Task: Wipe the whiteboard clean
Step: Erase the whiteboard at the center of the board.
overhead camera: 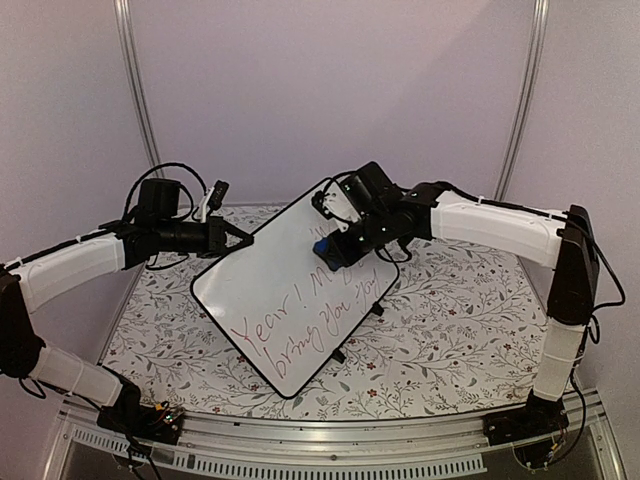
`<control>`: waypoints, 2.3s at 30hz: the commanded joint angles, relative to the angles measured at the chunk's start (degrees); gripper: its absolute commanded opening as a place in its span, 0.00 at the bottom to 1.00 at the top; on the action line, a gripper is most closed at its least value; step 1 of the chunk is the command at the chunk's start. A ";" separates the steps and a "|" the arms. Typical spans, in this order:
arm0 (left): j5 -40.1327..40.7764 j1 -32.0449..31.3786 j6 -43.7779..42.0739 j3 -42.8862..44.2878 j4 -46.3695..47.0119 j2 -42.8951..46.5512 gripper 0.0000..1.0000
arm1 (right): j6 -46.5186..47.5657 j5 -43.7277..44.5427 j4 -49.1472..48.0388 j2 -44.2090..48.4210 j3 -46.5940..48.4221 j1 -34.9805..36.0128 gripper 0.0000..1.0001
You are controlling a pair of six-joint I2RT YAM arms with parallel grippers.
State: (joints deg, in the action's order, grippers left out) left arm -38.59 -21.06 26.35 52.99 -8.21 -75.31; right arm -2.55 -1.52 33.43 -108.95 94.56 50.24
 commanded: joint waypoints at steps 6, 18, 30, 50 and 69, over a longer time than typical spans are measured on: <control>-2.37 -0.84 -2.01 0.80 0.84 0.06 0.00 | 1.86 6.21 0.72 0.35 11.05 0.05 0.05; -2.37 -0.91 -2.11 0.80 0.90 0.26 0.00 | 4.91 3.26 1.72 -6.24 17.85 -1.65 0.05; -2.37 -0.87 -2.08 0.80 0.89 0.16 0.00 | 5.17 2.11 1.81 -8.40 17.85 -1.85 0.05; -2.46 -0.88 -2.11 0.85 0.89 0.34 0.00 | 4.16 -2.53 0.98 -8.85 10.92 -2.69 0.04; -2.46 -0.85 -2.16 0.83 0.83 0.07 0.00 | 2.81 -4.10 -2.01 -4.49 0.97 -2.69 0.04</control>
State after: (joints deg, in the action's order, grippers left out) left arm -37.60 -21.06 26.83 52.99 -8.56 -75.37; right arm 0.86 -4.86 27.70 -113.19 98.37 47.57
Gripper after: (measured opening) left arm 0.025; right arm 0.178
